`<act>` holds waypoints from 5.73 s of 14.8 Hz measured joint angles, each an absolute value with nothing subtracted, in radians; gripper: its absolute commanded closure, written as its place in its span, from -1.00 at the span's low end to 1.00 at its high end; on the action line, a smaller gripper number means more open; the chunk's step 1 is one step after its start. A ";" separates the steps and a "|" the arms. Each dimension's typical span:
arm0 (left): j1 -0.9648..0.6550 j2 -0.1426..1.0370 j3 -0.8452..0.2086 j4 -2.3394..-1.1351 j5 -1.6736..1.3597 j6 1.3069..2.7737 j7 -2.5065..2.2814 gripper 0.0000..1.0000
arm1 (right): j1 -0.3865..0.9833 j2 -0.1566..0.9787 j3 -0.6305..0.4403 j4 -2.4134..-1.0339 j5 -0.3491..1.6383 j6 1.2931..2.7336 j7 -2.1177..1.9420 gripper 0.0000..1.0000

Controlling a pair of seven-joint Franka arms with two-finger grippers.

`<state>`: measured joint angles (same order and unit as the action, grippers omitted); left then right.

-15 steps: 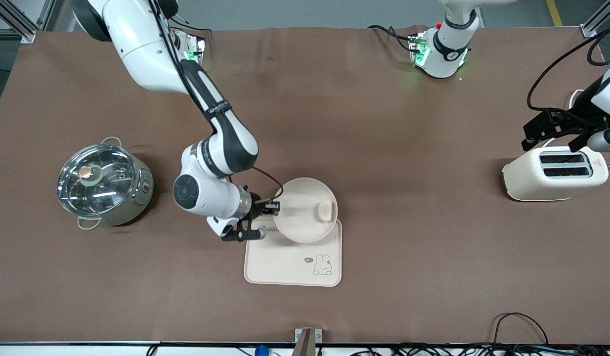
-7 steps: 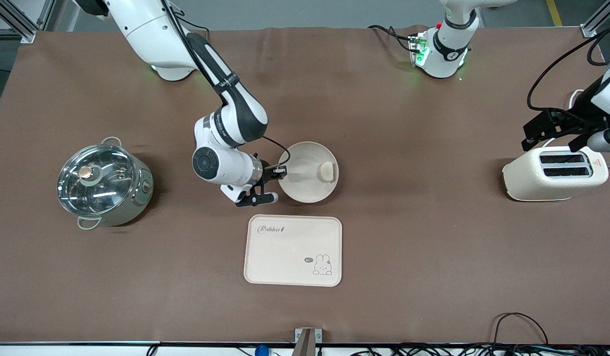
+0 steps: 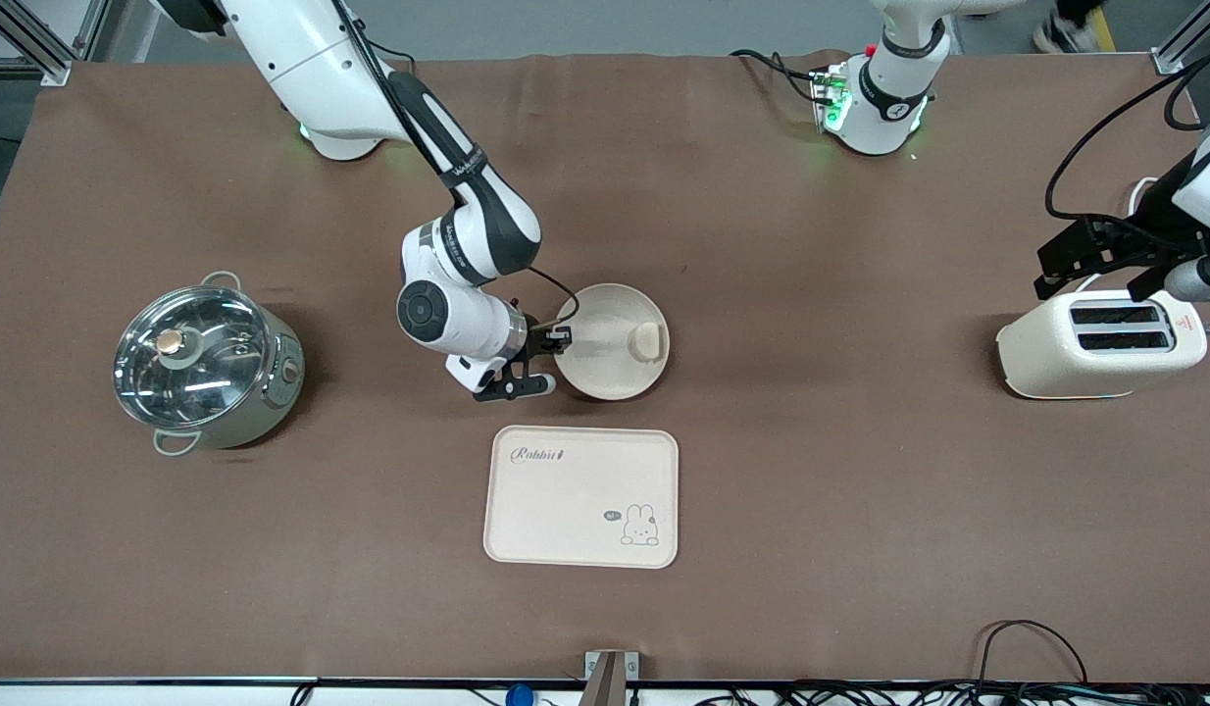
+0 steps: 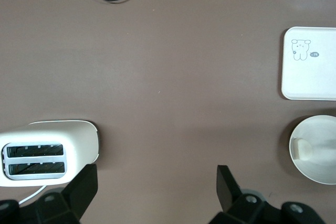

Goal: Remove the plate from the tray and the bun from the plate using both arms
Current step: 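Lower the plate onto the table beside the tray, open the right gripper, then retract the right gripper while the left gripper reaches the bun, then lower the left gripper and grasp the small bun on the plate, then carry the bun with the left gripper toward the toaster, then set the bun on the table beside the toaster, open the left gripper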

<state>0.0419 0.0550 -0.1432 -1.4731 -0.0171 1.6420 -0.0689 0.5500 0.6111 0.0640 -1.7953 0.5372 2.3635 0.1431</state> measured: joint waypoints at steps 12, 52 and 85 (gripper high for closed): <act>0.036 0.055 -0.153 -1.474 -0.017 1.582 -0.069 -1.00 | 0.539 0.625 0.043 -1.769 0.537 2.379 0.138 -1.00; -0.525 0.749 -0.349 -1.651 0.389 2.290 -1.089 0.97 | 0.051 -0.077 -0.118 -1.674 0.092 1.604 -0.055 -1.00; 0.119 0.652 -0.356 -1.578 0.313 2.166 -0.344 -1.00 | 0.087 -0.047 -0.103 -1.607 0.036 1.625 -0.060 -1.00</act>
